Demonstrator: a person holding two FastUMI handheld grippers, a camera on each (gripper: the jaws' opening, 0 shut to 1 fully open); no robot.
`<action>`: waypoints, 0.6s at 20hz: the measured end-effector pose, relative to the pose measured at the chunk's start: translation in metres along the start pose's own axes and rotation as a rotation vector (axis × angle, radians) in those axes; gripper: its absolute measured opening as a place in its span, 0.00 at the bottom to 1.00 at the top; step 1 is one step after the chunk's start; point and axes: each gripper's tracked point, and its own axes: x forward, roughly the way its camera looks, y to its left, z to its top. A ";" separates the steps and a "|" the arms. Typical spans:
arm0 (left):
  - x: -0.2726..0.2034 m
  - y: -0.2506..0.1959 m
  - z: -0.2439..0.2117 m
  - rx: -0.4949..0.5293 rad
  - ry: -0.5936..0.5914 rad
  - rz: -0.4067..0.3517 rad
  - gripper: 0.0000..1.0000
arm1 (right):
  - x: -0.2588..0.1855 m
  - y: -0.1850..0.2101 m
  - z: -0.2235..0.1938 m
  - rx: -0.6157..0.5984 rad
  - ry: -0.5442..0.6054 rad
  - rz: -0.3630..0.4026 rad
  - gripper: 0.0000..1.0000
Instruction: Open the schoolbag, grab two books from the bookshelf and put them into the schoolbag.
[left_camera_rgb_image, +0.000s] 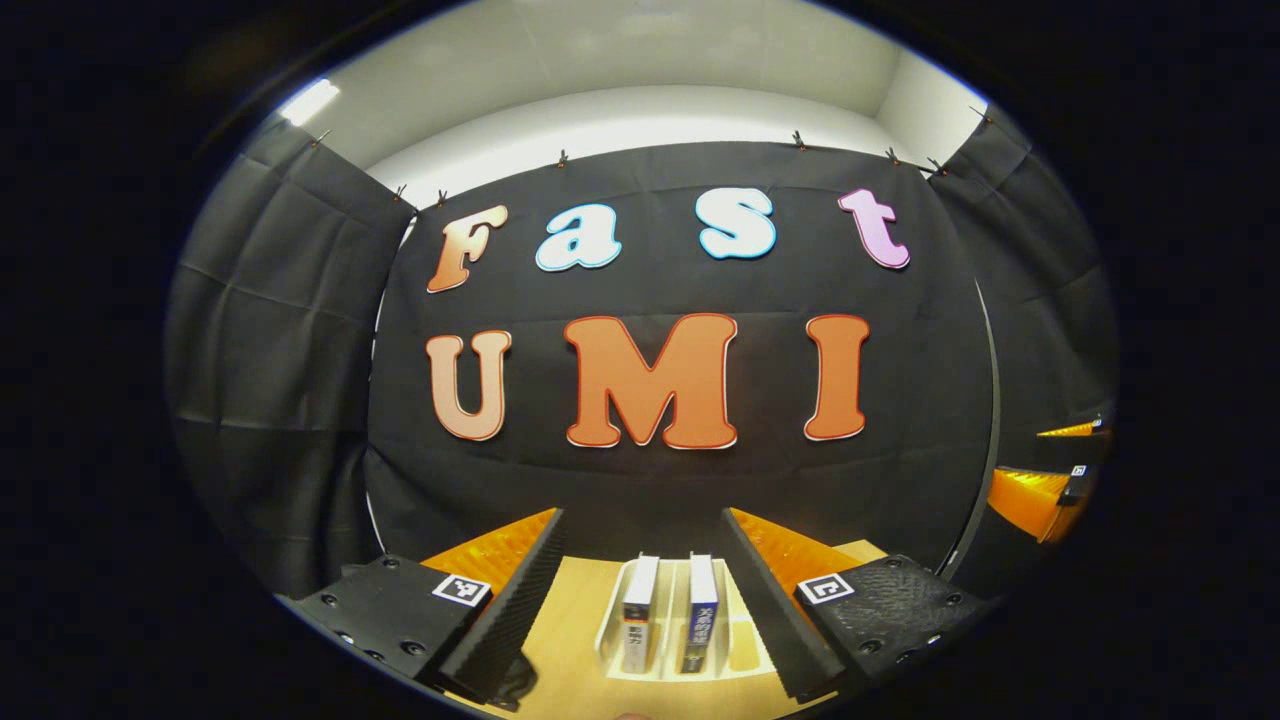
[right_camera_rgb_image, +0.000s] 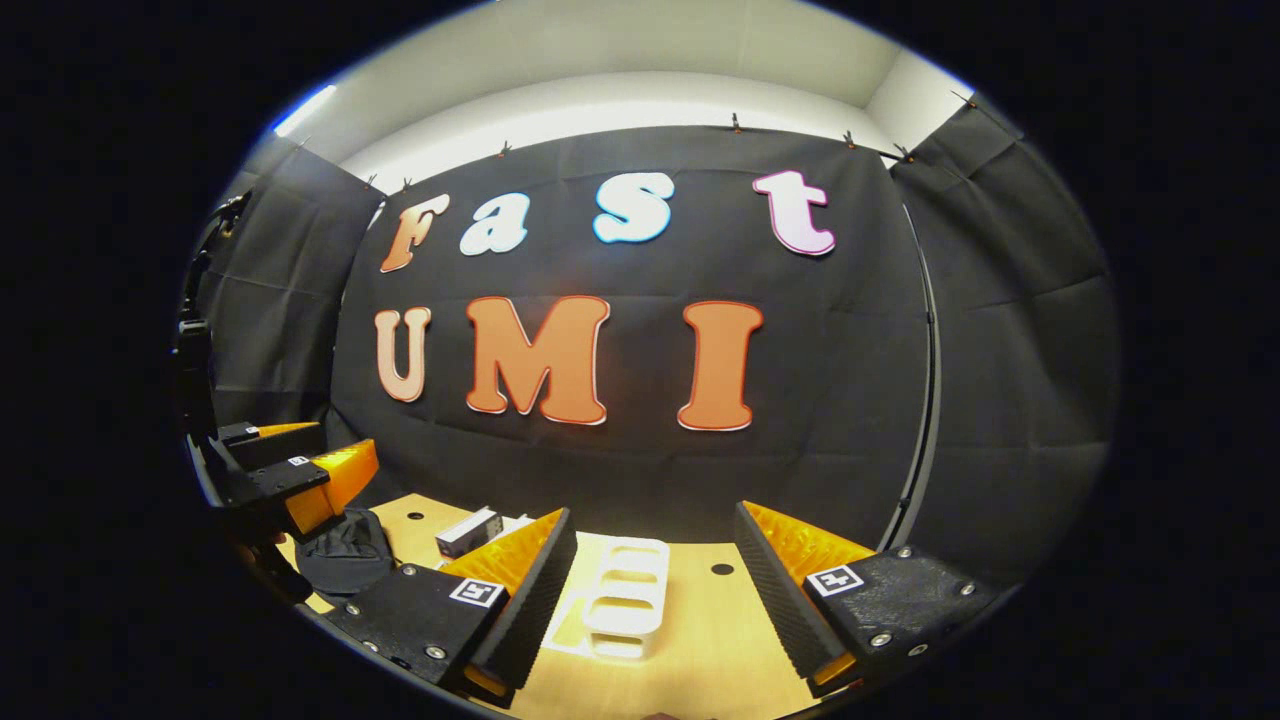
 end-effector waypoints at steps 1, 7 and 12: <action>-0.001 0.007 -0.003 -0.001 0.004 -0.003 0.98 | 0.002 0.010 0.001 -0.001 -0.002 0.012 0.94; 0.007 0.039 -0.020 0.050 0.005 0.042 0.96 | 0.038 0.058 -0.002 -0.025 -0.008 0.139 0.94; 0.013 0.075 -0.063 0.218 0.083 0.113 0.96 | 0.069 0.072 -0.013 -0.038 -0.008 0.206 0.94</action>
